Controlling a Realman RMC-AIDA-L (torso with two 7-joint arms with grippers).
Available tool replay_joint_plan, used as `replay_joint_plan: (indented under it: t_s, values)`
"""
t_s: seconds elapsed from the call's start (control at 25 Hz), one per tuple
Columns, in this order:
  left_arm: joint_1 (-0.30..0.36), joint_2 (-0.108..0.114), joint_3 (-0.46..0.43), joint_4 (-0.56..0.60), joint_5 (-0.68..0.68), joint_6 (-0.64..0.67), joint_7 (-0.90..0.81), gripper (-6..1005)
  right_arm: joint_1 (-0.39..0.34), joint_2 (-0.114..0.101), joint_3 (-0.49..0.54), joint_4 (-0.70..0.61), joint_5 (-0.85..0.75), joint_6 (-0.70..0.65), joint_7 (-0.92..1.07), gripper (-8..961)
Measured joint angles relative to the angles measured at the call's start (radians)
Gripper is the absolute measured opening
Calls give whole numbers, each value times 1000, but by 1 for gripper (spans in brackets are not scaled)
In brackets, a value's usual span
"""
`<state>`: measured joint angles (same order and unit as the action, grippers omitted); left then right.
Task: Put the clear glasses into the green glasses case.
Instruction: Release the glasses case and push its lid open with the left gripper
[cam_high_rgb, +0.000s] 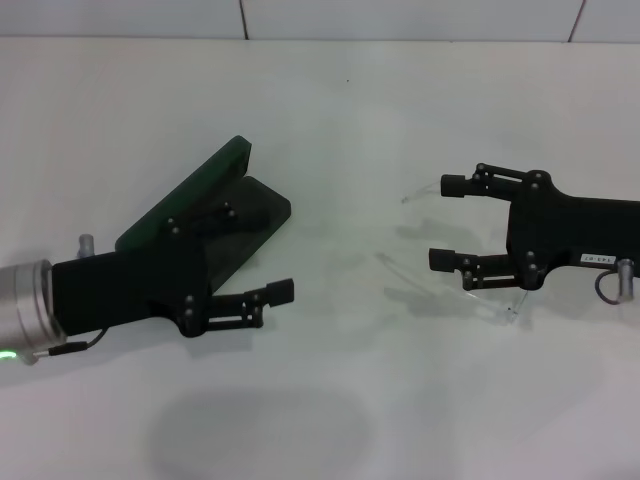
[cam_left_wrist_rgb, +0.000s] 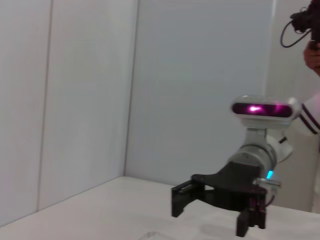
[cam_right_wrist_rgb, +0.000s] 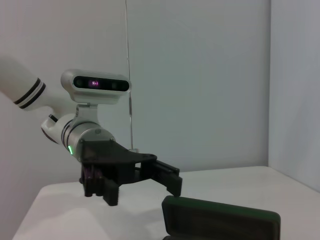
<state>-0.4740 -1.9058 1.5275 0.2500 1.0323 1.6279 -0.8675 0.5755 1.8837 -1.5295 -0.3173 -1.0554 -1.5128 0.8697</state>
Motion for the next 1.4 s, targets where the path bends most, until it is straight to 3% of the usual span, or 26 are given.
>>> replay_joint_plan:
  t_s: [0.44,0.6,0.72,0.8,0.84,0.92,1.04,1.16,1.28,1.4]
  values:
    - [-8,-7,-9,26,8,-39,-45,845,1,6,0,-2,0,22,0,868]
    - [-6,17,-65,112,34,-128,-196,835,5,7,1,-3,0,22,6,867]
    - [5,42,-123,246,151,-284,-390,827,5,6,1,-1,0,23,7,867]
    - [12,41,-169,320,262,-355,-485,822,6,5,1,2,0,25,7,867]
    - [21,28,-223,383,367,-390,-551,819,6,4,1,2,0,27,8,867]
    - [27,13,-267,423,448,-405,-594,814,6,4,0,2,0,32,9,867]
    - [31,-35,-385,498,647,-413,-684,806,6,3,0,0,0,38,10,867]
    - [34,-69,-437,560,792,-414,-751,798,6,3,0,-2,0,44,10,867]
    - [37,-88,-450,589,854,-415,-779,790,7,1,0,-3,0,52,10,867]
    - [41,-94,-450,596,866,-416,-798,783,10,1,0,-4,0,54,10,867]
